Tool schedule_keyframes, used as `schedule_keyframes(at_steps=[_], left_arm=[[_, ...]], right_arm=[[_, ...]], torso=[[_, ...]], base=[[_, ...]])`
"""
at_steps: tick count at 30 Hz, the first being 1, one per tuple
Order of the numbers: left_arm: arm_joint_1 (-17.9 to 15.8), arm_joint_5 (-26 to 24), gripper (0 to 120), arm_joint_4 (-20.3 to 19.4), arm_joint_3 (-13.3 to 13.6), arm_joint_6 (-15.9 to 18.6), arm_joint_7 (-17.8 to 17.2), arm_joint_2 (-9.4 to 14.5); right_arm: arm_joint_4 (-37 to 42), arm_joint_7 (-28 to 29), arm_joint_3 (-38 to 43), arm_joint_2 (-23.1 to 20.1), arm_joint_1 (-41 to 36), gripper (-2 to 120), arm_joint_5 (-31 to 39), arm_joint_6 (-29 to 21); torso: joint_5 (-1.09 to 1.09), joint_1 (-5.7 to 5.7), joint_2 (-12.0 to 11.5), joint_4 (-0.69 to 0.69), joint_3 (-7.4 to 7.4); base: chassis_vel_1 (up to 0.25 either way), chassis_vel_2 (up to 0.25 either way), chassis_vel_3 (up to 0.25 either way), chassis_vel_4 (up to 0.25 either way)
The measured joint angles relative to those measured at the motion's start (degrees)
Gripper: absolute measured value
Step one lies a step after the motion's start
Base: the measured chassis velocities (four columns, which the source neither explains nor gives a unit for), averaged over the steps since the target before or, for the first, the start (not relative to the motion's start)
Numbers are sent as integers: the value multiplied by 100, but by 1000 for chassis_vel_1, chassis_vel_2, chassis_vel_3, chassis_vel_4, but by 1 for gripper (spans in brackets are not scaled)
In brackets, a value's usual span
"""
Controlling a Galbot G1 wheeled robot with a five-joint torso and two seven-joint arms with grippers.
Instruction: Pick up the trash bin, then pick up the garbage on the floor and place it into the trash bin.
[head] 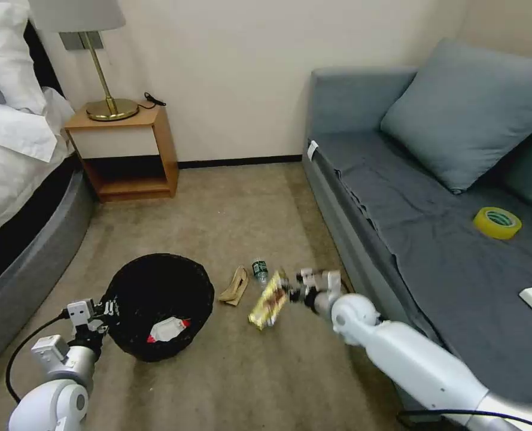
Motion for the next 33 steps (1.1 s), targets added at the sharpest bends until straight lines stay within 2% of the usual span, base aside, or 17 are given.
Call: schedule_keyframes(at_steps=[6,13,19,25,32,33], left_arm=[[25,-45,5,7,140,32,2,16],[27,-148,5,-34,211,89,-6,57],[89,-211,5,-115,306,101,-7,71],[136,-217,5,-236,446,135,-3,48],[170,-212,5,-476,671,249,-57,-35],[182,-200,5,-527,708,271,-68,-65]], right_arm=[[1079,8,-172,83,446,0,-153,502],[1656,-68,-802,251,806,0,-479,795],[1572,-374,-1553,321,921,0,-1063,1054],[1299,-301,-1986,457,777,0,-1590,1101],[995,-266,-2046,442,552,1,-2160,1181],[949,-265,-2023,391,502,5,-2274,1183]], torso=[[0,0,0,1,0],[-1,0,1,1,-1],[0,0,1,1,0],[0,0,1,1,-1],[1,0,1,1,-1],[0,0,1,1,-1]], base=[[0,0,0,0],[0,0,0,0],[0,0,0,0],[0,0,0,0],[0,0,0,0],[0,0,0,0]])
